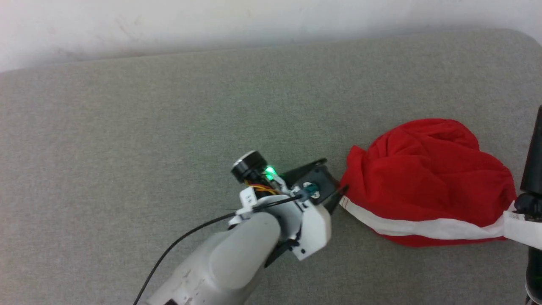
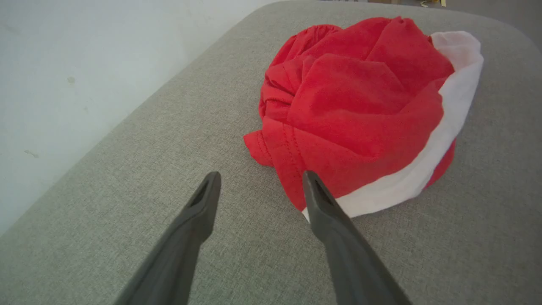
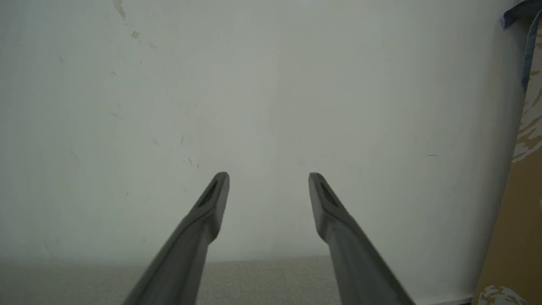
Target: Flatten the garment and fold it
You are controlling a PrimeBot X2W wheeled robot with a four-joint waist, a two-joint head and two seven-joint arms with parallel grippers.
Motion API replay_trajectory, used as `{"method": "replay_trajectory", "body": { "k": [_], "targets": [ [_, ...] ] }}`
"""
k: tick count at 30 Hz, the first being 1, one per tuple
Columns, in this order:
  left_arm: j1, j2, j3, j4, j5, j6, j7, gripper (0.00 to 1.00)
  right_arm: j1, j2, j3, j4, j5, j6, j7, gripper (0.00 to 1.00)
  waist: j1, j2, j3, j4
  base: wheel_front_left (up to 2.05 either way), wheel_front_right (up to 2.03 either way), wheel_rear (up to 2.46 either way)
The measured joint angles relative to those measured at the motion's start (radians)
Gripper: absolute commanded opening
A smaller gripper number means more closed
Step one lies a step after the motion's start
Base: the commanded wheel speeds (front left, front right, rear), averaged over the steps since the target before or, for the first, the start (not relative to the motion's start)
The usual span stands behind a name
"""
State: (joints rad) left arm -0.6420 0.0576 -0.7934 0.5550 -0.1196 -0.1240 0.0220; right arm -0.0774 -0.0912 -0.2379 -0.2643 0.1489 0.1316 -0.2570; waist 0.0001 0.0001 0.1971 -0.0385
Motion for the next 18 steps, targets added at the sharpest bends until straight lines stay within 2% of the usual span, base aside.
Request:
{"method": "replay_trajectory", "body": {
  "k": [6, 10, 14, 18],
  "targets": [
    [-0.149, 0.004, -0.244, 0.007, -0.219, 0.0, 0.204, 1.0, -0.015, 0.007, 0.02, 0.001, -0.011, 0.0, 0.0, 1.0, 0.0001, -0.0002, 0.052, -0.026, 0.0, 0.0, 0.0],
    [-0.238, 0.042, -0.391, -0.004, -0.339, 0.0, 0.31, 1.0, -0.033, 0.016, 0.023, 0.003, -0.013, 0.0, 0.0, 1.0, 0.0001, -0.0002, 0.082, -0.049, 0.0, 0.0, 0.0],
    [-0.306, 0.084, -0.464, -0.003, -0.412, 0.0, 0.379, 1.0, -0.047, 0.023, 0.033, 0.009, -0.016, 0.0, 0.0, 1.0, 0.0001, -0.0002, 0.111, -0.074, 0.0, 0.0, 0.0],
    [-0.33, 0.093, -0.474, -0.032, -0.432, 0.0, 0.458, 1.0, -0.058, 0.028, 0.039, 0.015, -0.017, 0.0, 0.0, 1.0, 0.0001, -0.0003, 0.137, -0.097, 0.0, 0.0, 0.0]
  ]
}}
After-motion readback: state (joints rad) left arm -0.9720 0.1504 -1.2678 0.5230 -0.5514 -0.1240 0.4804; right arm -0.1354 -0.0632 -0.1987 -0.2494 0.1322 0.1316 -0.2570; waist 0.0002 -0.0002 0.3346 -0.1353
